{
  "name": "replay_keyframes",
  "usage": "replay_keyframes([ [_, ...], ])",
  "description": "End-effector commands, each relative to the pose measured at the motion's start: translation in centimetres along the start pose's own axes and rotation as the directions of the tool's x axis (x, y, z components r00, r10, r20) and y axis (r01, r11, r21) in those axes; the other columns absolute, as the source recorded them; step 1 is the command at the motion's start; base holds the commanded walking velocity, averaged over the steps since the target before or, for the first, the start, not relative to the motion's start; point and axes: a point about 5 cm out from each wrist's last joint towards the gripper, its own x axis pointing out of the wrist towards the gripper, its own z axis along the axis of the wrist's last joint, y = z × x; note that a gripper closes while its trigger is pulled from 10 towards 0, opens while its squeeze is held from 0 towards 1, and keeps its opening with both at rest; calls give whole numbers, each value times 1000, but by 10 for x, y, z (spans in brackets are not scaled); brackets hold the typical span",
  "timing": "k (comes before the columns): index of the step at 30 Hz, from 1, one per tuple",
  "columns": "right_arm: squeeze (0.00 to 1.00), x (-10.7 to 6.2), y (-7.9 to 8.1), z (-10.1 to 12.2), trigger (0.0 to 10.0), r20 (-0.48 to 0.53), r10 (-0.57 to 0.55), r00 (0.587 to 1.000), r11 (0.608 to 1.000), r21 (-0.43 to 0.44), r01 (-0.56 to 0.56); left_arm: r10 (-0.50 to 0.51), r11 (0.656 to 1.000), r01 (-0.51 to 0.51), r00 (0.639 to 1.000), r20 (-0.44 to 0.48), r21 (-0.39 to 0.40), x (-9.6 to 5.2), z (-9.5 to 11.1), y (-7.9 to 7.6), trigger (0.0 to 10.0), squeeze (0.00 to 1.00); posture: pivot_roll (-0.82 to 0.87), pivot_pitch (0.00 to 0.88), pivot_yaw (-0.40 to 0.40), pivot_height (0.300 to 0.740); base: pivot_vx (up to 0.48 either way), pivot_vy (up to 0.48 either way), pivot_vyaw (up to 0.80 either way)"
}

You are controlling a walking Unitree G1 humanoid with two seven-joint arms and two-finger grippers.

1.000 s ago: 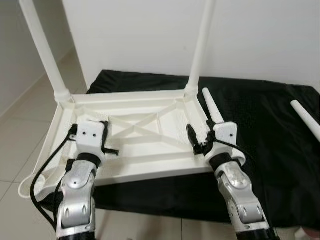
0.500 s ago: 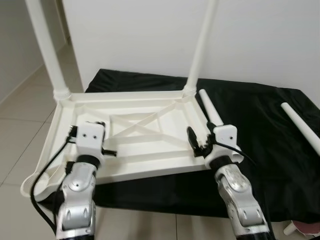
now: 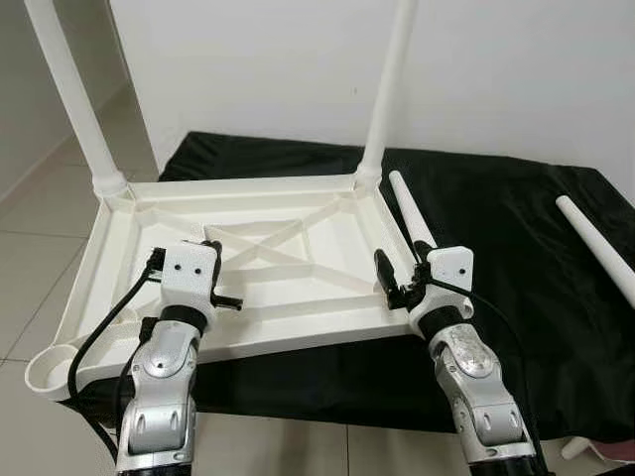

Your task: Building children table

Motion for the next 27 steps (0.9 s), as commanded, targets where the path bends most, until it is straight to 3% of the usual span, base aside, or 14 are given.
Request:
replay_keyframes([
  [1,0,4,-2,7,10000,2,-13,1000,1000,-12,13,-45,999,45,999,11,-8,1,5,-8,10000,0,87,36,-63,740,0,0,0],
  [7,0,11,-4,17,10000,-2,-35,999,999,-7,35,-142,990,142,987,71,5,3,21,-18,10000,0,86,38,-65,740,0,0,0],
  [10,0,18,-10,27,10000,-8,-85,996,996,-14,85,-225,974,225,965,136,11,6,42,-28,10000,0,84,42,-65,740,0,0,0],
  [15,0,26,-21,30,10000,-43,-144,989,989,12,145,-256,967,256,951,176,23,10,54,-33,10000,0,76,45,-60,740,0,0,0],
  [16,0,38,-35,29,10000,-116,-200,973,979,5,202,-275,961,276,941,197,28,11,62,-35,10000,0,72,48,-58,740,0,0,0],
  [21,0,48,-46,31,10000,-165,-239,957,970,9,244,-289,957,288,935,204,35,11,65,-37,10000,0,67,52,-58,740,0,0,0],
  [23,0,59,-58,28,10000,-272,-221,936,970,39,240,-296,955,295,934,201,39,11,65,-38,10000,0,63,55,-66,740,0,0,0],
  [27,0,62,-61,26,10000,-311,-205,928,971,53,232,-298,954,296,933,200,40,11,66,-39,10000,0,63,56,-67,740,0,0,0],
])
